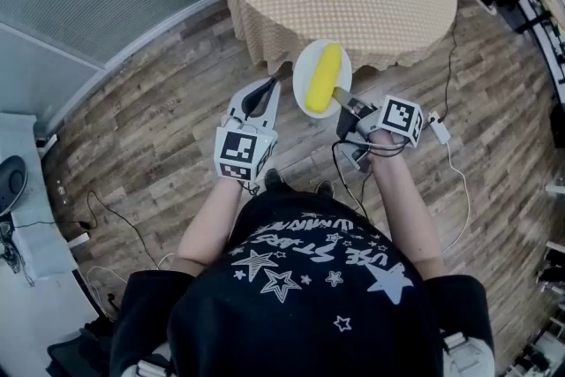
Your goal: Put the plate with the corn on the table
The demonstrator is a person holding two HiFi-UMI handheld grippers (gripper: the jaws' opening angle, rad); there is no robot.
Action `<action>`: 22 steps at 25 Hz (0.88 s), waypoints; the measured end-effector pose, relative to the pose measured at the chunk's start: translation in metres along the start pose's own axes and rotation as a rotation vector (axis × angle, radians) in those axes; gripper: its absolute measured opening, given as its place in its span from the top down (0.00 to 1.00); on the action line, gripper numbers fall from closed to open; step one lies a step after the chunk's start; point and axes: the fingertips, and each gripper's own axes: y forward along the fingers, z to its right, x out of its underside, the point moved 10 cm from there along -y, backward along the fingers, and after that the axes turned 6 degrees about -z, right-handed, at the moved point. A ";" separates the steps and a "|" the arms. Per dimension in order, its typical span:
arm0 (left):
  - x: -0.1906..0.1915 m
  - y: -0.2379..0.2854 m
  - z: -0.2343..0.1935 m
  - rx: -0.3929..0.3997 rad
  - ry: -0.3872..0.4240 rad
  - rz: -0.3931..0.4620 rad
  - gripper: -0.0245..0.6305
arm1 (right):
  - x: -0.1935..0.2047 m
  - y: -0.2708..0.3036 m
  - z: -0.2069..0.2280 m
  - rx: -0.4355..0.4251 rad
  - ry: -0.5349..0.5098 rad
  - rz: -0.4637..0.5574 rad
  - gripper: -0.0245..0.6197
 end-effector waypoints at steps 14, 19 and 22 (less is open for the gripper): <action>-0.006 -0.007 0.046 -0.086 -0.011 0.026 0.94 | -0.001 -0.033 0.012 -0.020 -0.026 -0.065 0.90; -0.005 -0.010 0.082 -0.099 -0.017 0.030 0.94 | -0.002 -0.060 0.016 -0.038 -0.080 -0.101 0.90; -0.006 -0.014 0.096 -0.132 -0.036 0.043 0.94 | -0.004 -0.068 0.014 -0.049 -0.106 -0.138 0.90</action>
